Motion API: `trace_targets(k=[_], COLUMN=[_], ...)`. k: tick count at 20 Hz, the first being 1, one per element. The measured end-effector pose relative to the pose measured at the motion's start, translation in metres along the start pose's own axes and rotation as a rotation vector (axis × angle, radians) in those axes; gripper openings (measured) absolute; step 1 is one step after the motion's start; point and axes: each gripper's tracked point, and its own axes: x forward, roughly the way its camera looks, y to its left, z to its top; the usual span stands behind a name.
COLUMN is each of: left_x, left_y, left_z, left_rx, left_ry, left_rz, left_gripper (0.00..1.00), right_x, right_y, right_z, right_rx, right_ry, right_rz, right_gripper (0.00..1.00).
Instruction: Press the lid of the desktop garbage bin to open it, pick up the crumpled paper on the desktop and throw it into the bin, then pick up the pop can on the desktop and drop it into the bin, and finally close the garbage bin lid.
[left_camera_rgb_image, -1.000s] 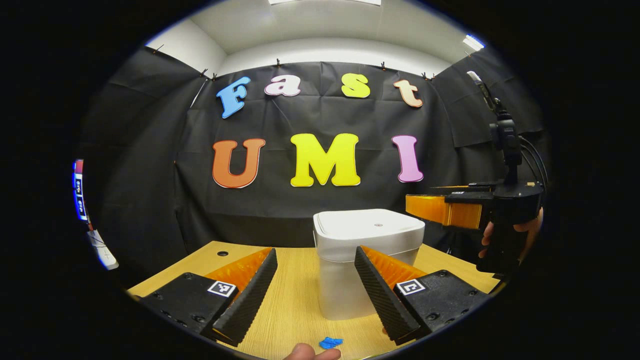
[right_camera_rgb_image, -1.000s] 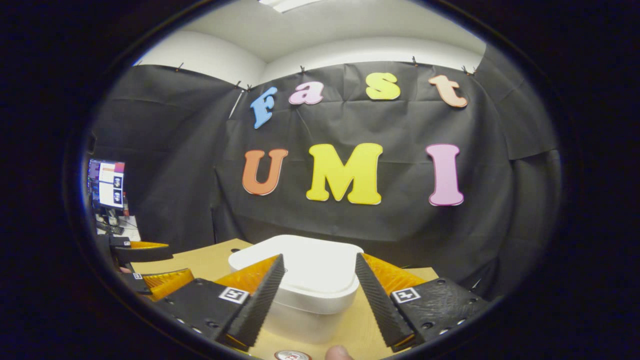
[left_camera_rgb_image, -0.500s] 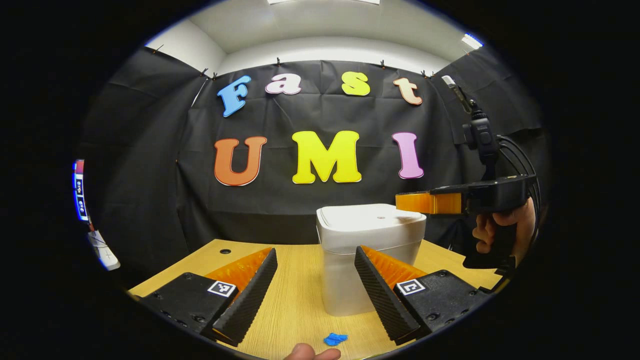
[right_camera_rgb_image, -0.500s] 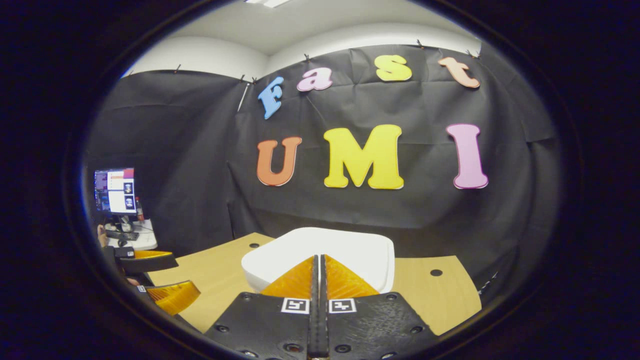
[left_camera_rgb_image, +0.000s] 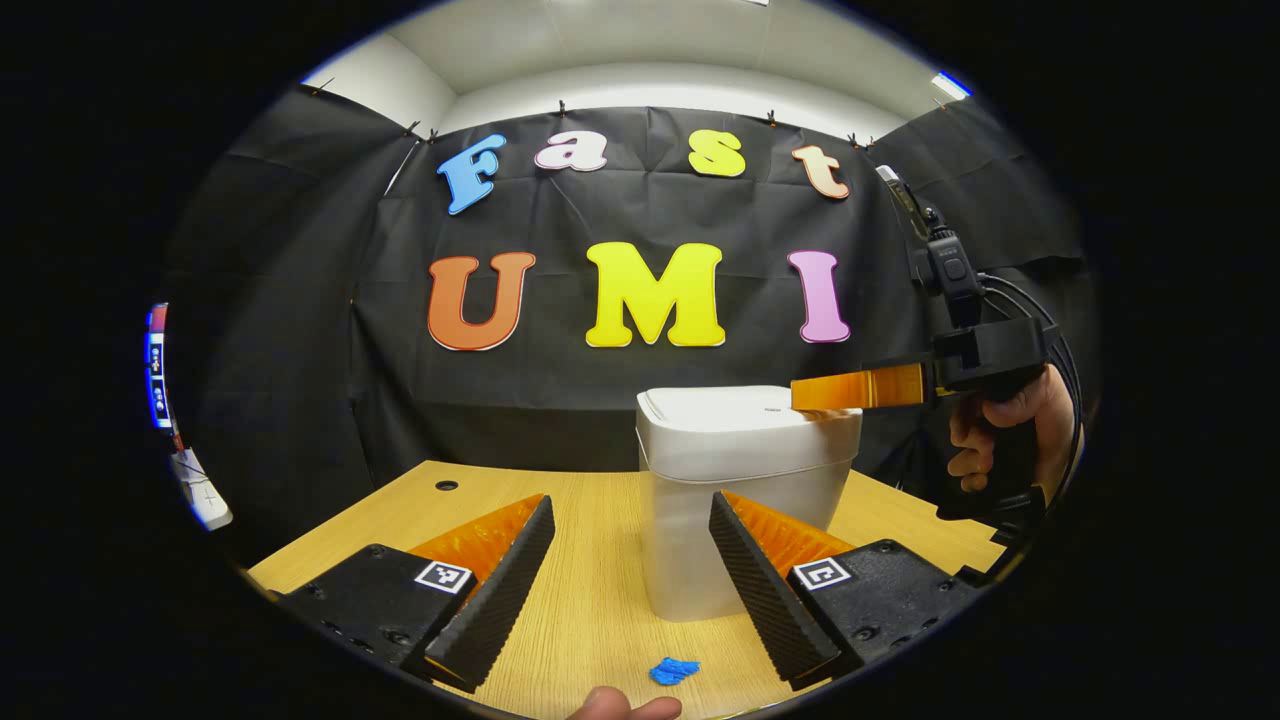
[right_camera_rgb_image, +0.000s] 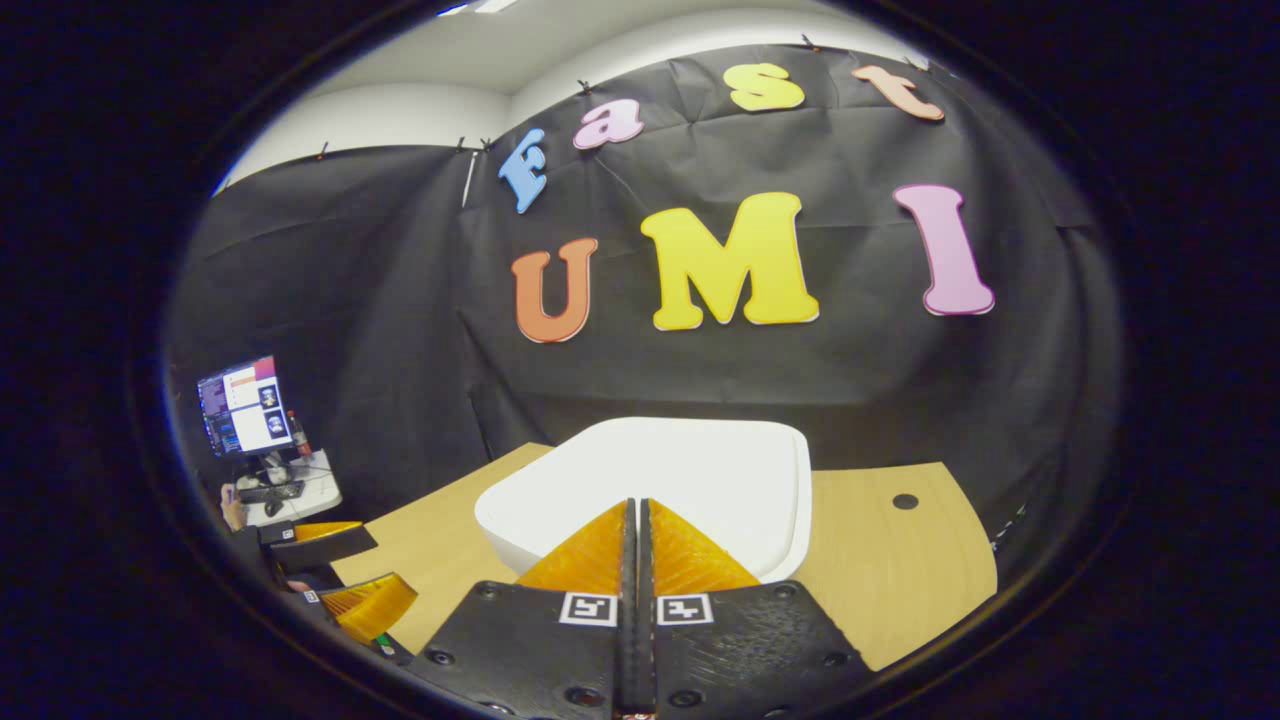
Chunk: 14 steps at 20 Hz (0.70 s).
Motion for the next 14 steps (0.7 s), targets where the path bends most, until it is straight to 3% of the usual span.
trace_targets(k=[4,7,8,11,12,14], left_x=[0.001,0.0,-0.001,-0.002,-0.002,-0.002], left_y=[-0.002,-0.003,-0.001,-0.002,-0.003,-0.005], left_z=[-0.002,-0.004,-0.003,-0.004,-0.005,-0.007], left_rx=[-0.01,0.0,0.003,-0.001,-0.006,-0.016], left_ry=[0.002,0.004,0.003,0.003,0.004,0.006], left_rz=[-0.004,-0.001,0.001,0.0,-0.001,-0.004], left_gripper=[1.0,1.0,1.0,1.0,1.0,1.0], right_x=[-0.006,-0.017,-0.026,-0.037,-0.039,-0.042], right_y=[0.001,-0.013,-0.011,-0.005,-0.007,-0.01], right_z=[0.007,0.026,0.037,0.064,0.071,0.069], right_rx=[-0.102,-0.144,-0.151,-0.173,-0.185,-0.173], right_ry=[-0.023,-0.118,-0.165,-0.28,-0.308,-0.316], right_rz=[-0.043,-0.15,-0.155,-0.173,-0.183,-0.185], right_gripper=[0.01,0.03,0.37,0.65,0.83,0.97])
